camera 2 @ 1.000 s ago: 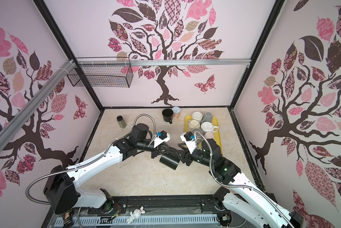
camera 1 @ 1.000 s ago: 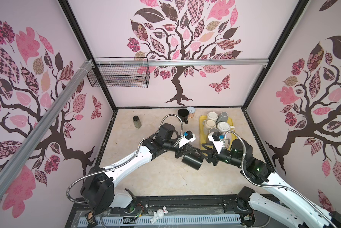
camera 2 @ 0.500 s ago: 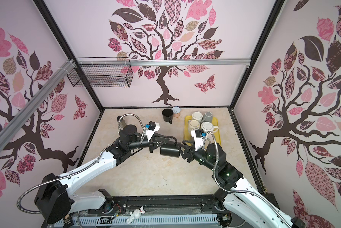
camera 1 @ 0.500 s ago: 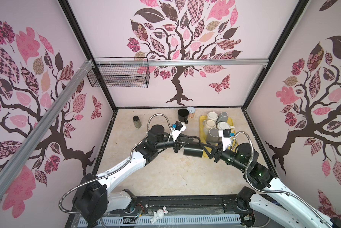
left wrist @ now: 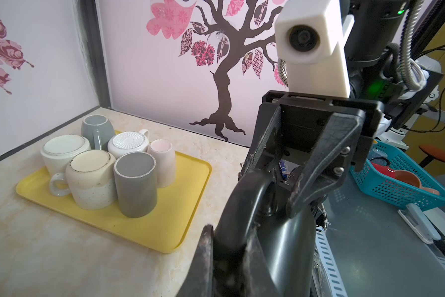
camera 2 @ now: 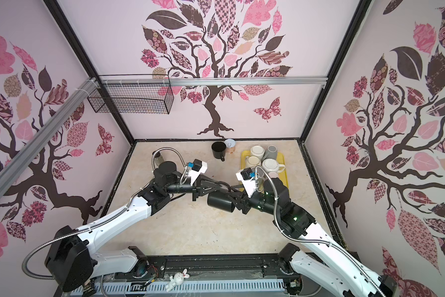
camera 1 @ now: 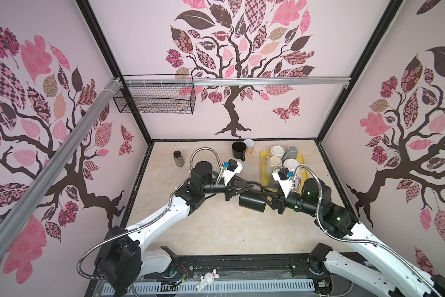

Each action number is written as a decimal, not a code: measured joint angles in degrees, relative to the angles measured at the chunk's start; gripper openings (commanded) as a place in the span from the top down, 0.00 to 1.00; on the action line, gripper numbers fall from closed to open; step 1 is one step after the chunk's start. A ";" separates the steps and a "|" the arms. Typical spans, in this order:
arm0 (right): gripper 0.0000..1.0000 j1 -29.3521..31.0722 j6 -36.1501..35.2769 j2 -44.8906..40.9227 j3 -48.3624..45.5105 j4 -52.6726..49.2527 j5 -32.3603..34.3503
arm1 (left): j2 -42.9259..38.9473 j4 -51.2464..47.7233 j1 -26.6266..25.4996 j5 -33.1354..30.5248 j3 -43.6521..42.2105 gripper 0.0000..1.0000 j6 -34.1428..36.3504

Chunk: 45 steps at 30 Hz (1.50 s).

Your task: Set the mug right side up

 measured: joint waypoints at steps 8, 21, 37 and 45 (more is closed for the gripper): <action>0.95 -0.28 -1.09 0.79 0.00 0.74 -3.91 | 0.04 -1.20 0.50 3.82 0.00 1.00 0.63; 1.00 -0.44 -5.51 4.24 3.58 -6.84 -4.70 | 0.79 -6.56 1.07 5.95 0.11 0.78 7.28; 1.00 -0.37 -12.61 10.71 6.47 -18.56 -6.12 | 6.67 -20.44 -3.04 9.79 8.61 0.53 18.84; 1.00 -0.37 -14.47 11.93 8.83 -20.22 -5.49 | 6.69 -24.30 -3.06 5.35 8.61 0.44 22.43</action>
